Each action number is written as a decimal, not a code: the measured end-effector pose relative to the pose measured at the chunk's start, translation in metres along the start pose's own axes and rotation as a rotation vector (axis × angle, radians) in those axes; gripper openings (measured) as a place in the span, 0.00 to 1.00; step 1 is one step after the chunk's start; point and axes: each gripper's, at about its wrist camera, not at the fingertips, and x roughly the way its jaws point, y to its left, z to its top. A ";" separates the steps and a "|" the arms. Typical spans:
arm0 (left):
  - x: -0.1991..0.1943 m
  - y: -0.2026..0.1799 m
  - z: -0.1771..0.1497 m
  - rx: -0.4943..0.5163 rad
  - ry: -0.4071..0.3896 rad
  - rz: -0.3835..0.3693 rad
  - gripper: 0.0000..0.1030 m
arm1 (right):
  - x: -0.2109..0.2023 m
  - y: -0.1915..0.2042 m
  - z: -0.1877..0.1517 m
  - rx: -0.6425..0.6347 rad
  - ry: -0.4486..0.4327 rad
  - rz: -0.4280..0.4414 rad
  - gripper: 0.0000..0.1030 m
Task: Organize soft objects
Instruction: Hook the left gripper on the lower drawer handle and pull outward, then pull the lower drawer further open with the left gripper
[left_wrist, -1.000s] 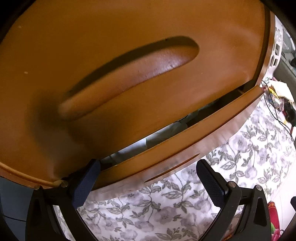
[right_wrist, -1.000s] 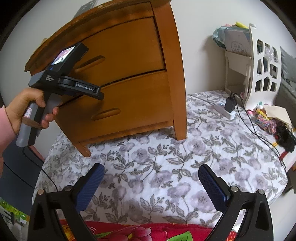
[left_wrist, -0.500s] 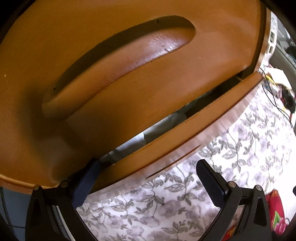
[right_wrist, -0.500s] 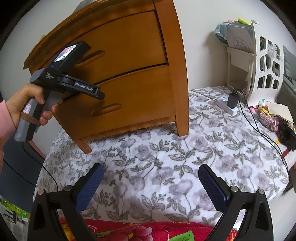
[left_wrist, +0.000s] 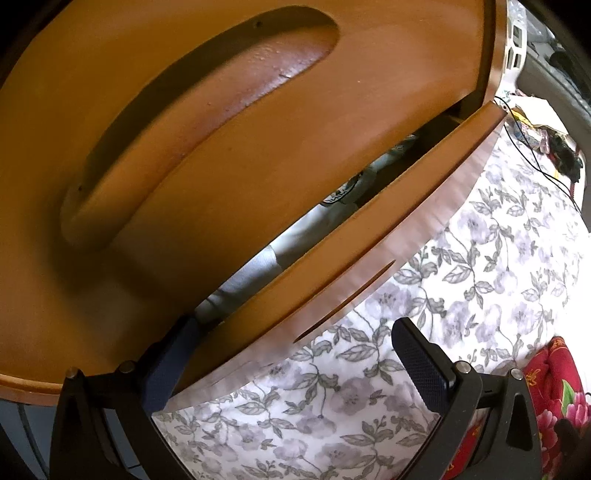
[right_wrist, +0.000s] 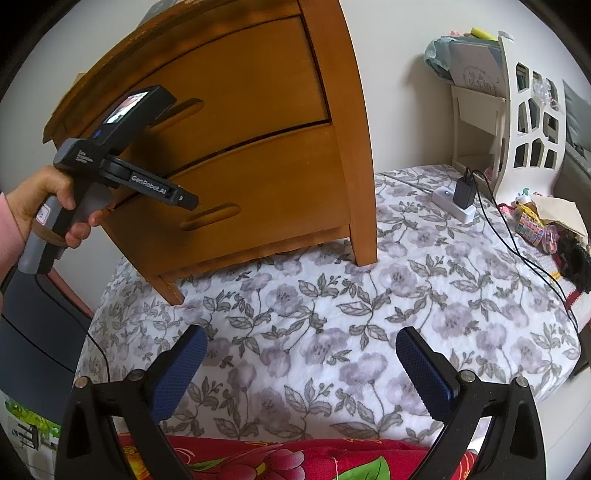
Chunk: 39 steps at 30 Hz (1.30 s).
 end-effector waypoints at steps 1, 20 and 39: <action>-0.001 0.000 0.000 0.005 0.001 -0.003 1.00 | 0.000 0.000 0.000 0.001 0.001 0.000 1.00; 0.009 0.002 0.008 -0.049 0.028 -0.022 1.00 | 0.001 -0.001 -0.001 0.007 0.004 -0.001 1.00; 0.009 -0.012 0.003 -0.025 0.026 0.062 0.92 | -0.002 0.002 0.000 -0.001 0.000 -0.030 1.00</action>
